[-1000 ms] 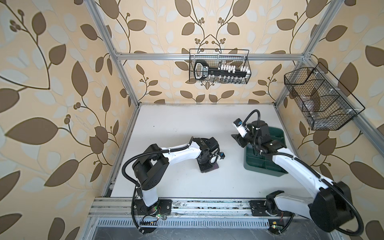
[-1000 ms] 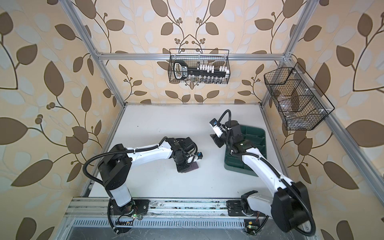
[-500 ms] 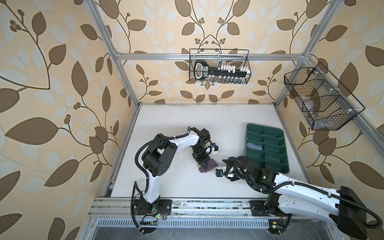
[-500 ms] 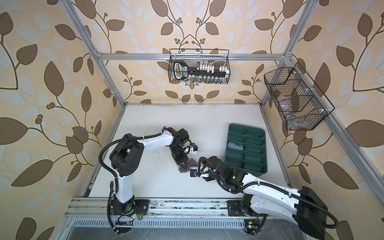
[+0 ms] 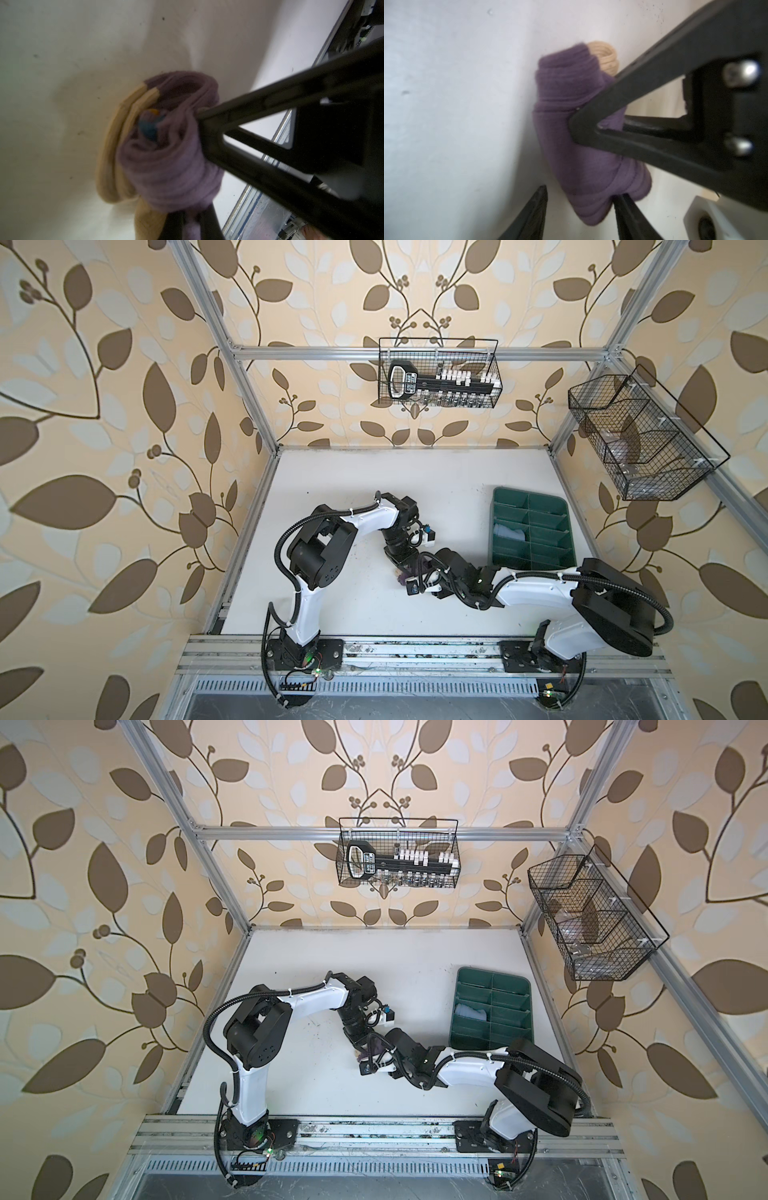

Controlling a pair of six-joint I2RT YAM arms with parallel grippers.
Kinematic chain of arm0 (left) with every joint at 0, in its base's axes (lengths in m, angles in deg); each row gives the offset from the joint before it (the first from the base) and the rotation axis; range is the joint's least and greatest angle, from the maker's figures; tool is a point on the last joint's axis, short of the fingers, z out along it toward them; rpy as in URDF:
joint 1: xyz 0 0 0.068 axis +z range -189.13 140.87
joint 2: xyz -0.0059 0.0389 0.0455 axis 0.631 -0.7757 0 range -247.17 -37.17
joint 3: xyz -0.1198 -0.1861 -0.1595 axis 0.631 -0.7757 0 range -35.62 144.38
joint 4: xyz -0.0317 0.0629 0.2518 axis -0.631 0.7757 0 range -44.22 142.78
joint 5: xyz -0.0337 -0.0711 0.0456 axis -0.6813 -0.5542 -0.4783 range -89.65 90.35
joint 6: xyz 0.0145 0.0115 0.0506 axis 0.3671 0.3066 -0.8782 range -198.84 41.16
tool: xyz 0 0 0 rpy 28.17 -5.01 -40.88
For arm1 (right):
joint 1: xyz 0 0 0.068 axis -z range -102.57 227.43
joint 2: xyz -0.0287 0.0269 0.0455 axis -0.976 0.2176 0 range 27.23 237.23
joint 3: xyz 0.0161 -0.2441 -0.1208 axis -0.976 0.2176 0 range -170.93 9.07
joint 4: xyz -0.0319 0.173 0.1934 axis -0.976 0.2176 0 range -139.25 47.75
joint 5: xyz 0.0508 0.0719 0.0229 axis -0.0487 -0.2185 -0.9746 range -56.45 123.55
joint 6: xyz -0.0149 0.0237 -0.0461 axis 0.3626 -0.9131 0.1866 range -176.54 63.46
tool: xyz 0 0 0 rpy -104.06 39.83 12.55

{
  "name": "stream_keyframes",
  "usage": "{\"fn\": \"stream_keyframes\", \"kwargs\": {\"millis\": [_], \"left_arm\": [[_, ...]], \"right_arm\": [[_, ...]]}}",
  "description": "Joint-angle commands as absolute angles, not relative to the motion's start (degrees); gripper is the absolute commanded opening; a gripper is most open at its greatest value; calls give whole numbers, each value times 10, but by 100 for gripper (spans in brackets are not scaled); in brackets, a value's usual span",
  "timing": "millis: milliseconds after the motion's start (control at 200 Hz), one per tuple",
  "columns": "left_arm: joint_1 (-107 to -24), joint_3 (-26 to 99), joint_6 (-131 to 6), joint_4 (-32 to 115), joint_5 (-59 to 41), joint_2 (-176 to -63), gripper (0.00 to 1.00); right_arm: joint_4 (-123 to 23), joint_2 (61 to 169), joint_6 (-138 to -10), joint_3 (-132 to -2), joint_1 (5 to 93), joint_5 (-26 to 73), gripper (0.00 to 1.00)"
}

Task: Roll the socks

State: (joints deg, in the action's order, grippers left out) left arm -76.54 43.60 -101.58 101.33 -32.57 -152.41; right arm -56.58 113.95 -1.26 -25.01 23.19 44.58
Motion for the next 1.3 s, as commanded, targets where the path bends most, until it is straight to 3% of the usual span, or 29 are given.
{"fn": "stream_keyframes", "kwargs": {"millis": [0,155,340,630,800,915,1000,1100,1295], "left_arm": [[-771,423,-1020,996,-291,-1559,4],[-771,423,-1019,994,-284,-1552,4],[-765,412,-997,972,-246,-1512,10],[-743,331,-915,876,-173,-1312,38],[-728,254,-864,832,-23,-1118,41],[-727,197,-870,819,76,-947,51],[-728,179,-927,832,46,-836,63],[-728,196,-1025,891,-66,-760,67],[-735,248,-1088,980,-126,-816,64]], "right_arm": [[-592,1168,10,-274,243,418,51],[-548,1202,0,-293,247,424,38],[-424,1218,-48,-323,240,416,0],[-216,1239,-192,-379,225,347,0],[-117,1294,-251,-446,233,270,0],[-37,1342,-275,-522,256,208,0],[34,1387,-294,-596,276,176,0],[83,1427,-301,-672,295,137,0],[123,1486,-297,-762,312,174,0]]}}
